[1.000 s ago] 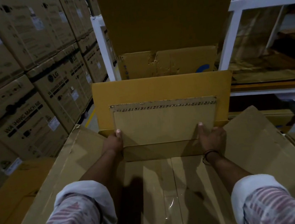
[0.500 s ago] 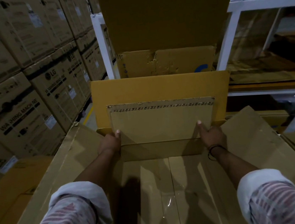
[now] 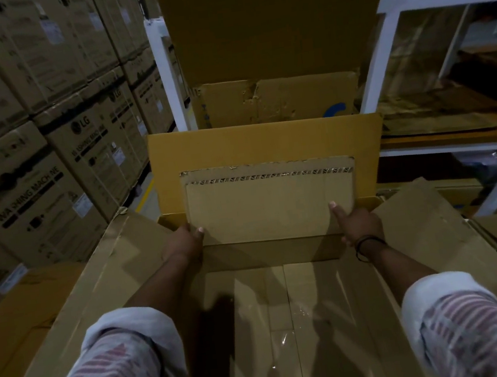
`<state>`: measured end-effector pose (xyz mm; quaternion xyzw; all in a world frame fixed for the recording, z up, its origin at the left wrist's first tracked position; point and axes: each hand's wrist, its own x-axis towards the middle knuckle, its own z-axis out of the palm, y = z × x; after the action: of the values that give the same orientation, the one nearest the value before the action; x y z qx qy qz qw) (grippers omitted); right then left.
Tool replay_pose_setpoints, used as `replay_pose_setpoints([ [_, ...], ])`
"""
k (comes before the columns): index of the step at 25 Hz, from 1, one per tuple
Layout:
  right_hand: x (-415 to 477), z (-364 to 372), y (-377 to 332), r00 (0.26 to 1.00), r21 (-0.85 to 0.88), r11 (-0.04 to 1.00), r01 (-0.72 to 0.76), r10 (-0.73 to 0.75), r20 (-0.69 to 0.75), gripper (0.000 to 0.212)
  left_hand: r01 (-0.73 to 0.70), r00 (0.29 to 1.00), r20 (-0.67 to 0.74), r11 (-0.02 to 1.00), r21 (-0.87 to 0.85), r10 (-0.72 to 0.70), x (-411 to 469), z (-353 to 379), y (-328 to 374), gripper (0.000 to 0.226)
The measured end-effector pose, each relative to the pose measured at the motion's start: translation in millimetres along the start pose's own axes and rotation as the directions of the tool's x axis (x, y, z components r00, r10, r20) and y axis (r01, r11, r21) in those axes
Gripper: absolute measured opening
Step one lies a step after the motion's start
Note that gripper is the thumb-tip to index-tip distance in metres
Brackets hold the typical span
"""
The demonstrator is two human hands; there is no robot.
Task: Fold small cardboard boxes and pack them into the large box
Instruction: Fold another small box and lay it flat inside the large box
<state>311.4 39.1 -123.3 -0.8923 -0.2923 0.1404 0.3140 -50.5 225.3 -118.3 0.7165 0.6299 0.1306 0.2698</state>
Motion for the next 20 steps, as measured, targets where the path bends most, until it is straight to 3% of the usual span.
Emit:
replay_pose_setpoints([
  [12, 15.2, 11.5, 13.6, 0.999, -0.058, 0.998, 0.01, -0.012, -0.041, 0.105, -0.006, 1.0, 0.02, 0.995, -0.095, 0.008, -11.4, -2.8, 2.9, 0.042],
  [17, 12.5, -3.4, 6.1, 0.991, -0.222, 0.973, 0.062, -0.035, 0.126, 0.053, -0.011, 1.0, 0.018, 0.996, -0.092, 0.013, -17.8, -1.2, 5.0, 0.045],
  [20, 9.8, 1.3, 4.9, 0.993, -0.282, 0.957, 0.062, -0.03, 0.117, 0.041, -0.027, 0.999, 0.023, 0.994, -0.104, 0.029, -20.8, -1.6, 4.1, 0.047],
])
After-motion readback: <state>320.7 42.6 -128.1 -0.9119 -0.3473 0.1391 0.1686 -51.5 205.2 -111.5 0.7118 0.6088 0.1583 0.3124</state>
